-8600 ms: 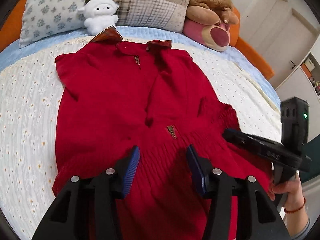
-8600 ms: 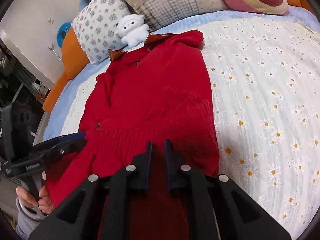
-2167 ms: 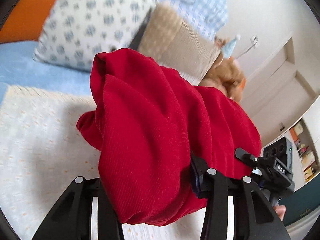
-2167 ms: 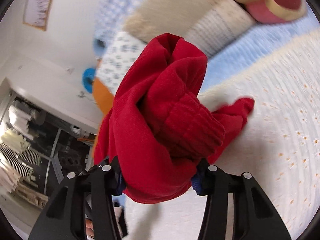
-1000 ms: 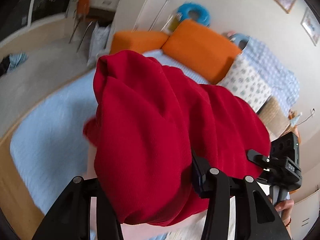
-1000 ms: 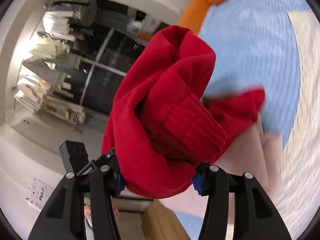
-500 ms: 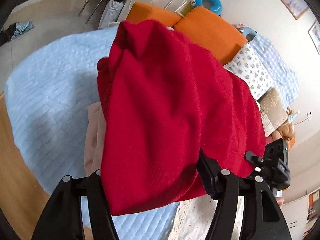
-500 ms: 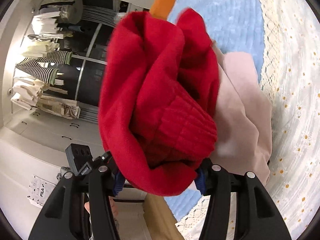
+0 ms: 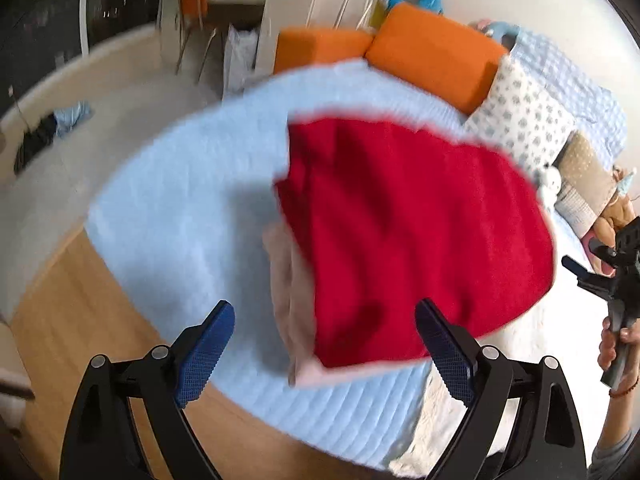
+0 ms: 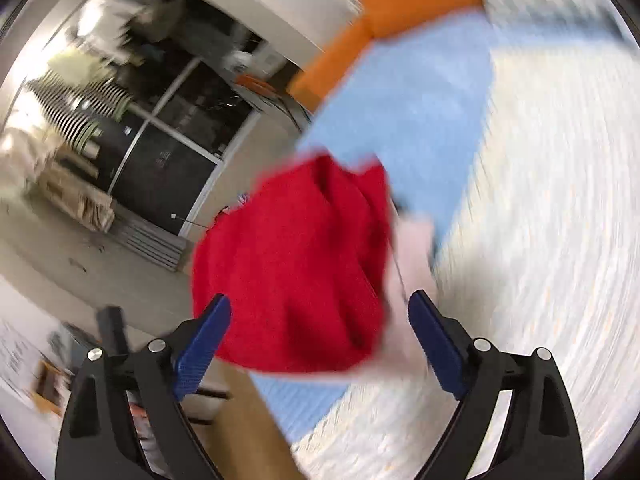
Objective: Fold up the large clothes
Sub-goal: 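Lower the red sweater onto the folded pink garment and open both grippers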
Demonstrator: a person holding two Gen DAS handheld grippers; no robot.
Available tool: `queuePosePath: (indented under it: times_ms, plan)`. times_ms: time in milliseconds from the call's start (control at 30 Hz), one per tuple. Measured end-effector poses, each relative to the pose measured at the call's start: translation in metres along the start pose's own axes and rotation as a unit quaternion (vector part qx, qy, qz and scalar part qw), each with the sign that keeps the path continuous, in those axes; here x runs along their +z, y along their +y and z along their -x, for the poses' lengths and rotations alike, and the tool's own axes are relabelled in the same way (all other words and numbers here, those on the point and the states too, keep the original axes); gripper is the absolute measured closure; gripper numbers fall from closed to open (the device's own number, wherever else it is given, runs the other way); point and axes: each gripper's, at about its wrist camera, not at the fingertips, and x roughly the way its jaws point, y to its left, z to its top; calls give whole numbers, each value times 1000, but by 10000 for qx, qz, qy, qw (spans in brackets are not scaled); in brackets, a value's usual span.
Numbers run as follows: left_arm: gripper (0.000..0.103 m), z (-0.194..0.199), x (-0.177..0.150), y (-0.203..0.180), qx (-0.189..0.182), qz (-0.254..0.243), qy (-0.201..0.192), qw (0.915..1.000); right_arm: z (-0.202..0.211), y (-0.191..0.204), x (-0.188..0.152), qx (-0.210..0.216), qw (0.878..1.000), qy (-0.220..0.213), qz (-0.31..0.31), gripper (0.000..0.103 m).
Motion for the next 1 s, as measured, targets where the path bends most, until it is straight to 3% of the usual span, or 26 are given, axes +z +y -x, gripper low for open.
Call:
queuePosePath:
  times_ms: [133,167,233,333,433,600,700,833,867,933,967,1000]
  plan:
    - [8,10,47,-31,-434,-108,-337,9984,-35,53,34,-379,9963,-14,777,39]
    - [8,-1,63,-44,-327,-270,-295,9987,-48,59,40,-449,9955,37,837,49]
    - [8,-21,79,-57,-65,-419,-310,9986,-72,65,50,-680,9940,79,851,53]
    - [8,-77,97,-49,61,-171,72,9998,-111,61,60,-1063,9905,119,861,56]
    - [5,-124,97,-14,-303,456,292,9981,-147,29,57,-1375,9873,241,758,58]
    - [2,-164,83,18,-751,758,44,9943,-179,-28,36,-820,9961,134,285,51]
    - [2,-172,77,13,-646,611,-96,9960,-183,-40,21,-751,9962,-196,394,51]
    - [2,-175,79,11,-559,530,-213,9968,-180,-33,21,-899,9943,-269,500,49]
    - [2,-170,81,9,-492,461,-292,9973,-176,-23,23,-1052,9918,-305,659,46]
    - [2,-145,78,-1,-86,238,-570,9981,-158,-3,25,-1428,9855,-353,848,26]
    - [2,-124,72,-10,148,94,-772,9969,-148,4,25,-1430,9850,-386,886,14]
    - [2,-103,64,-17,176,-42,-933,9955,-123,18,18,-1164,9864,-491,1051,12]
